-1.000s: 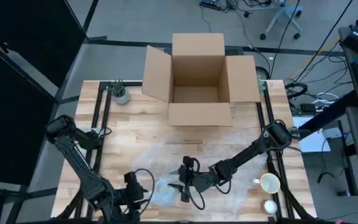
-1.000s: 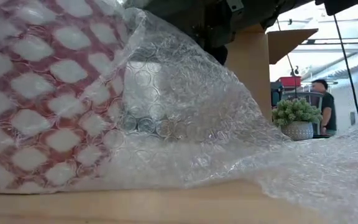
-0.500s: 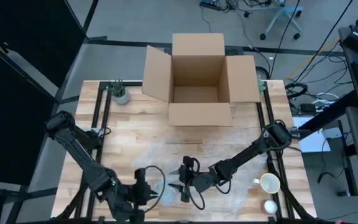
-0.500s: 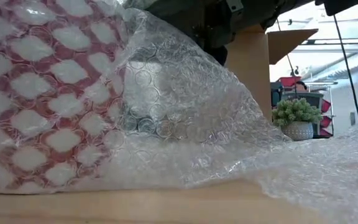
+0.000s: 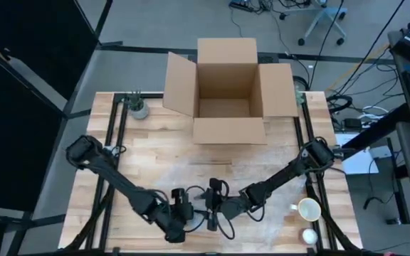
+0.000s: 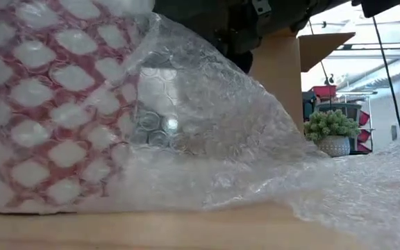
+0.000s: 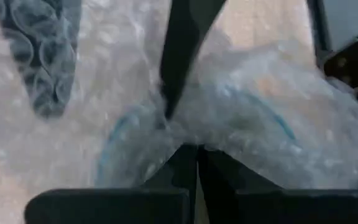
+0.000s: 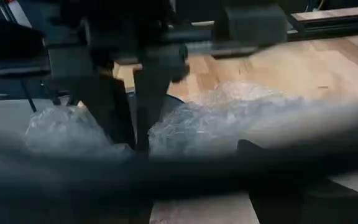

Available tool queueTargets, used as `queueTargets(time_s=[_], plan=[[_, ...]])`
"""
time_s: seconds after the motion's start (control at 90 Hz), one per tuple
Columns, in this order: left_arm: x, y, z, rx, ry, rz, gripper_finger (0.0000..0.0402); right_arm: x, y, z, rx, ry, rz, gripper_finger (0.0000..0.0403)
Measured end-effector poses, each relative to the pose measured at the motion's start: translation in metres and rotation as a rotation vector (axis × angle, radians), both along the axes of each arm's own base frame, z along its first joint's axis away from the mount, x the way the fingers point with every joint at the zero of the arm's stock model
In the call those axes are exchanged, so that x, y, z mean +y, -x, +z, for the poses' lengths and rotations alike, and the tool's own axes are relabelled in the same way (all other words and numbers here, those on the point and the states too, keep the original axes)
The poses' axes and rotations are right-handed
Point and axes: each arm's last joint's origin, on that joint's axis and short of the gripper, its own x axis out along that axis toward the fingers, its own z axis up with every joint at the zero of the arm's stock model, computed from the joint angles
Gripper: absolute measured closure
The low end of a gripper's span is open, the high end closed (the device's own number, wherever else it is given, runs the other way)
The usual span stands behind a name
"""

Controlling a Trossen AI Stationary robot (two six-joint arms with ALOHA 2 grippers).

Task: Wrap mug
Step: Wrap the red patterned mug with the left transparent bubble wrap

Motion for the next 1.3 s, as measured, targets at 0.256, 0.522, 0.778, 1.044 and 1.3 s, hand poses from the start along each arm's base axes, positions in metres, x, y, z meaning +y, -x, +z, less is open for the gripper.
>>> queueTargets(time_s=[0.256, 0.522, 0.778, 1.044, 1.3], plan=[[0.002, -0.002, -0.002, 0.010, 0.012, 0.000, 0.0396, 0.008, 0.001, 0.029, 0.078, 0.078, 0.036, 0.0206], [0.002, -0.003, -0.002, 0.007, 0.018, -0.003, 0.0396, 0.021, 0.013, 0.070, 0.097, 0.073, 0.070, 0.0206], [0.002, -0.004, -0.002, -0.007, 0.025, 0.002, 0.0396, 0.032, -0.005, 0.047, -0.011, -0.088, 0.022, 0.0206], [0.003, -0.001, 0.003, -0.012, 0.031, -0.007, 0.0396, 0.023, -0.020, 0.006, 0.079, -0.090, -0.017, 0.0206], [0.010, 0.013, 0.048, -0.101, 0.080, -0.002, 0.0396, 0.023, -0.020, 0.004, 0.095, -0.065, -0.010, 0.0206]])
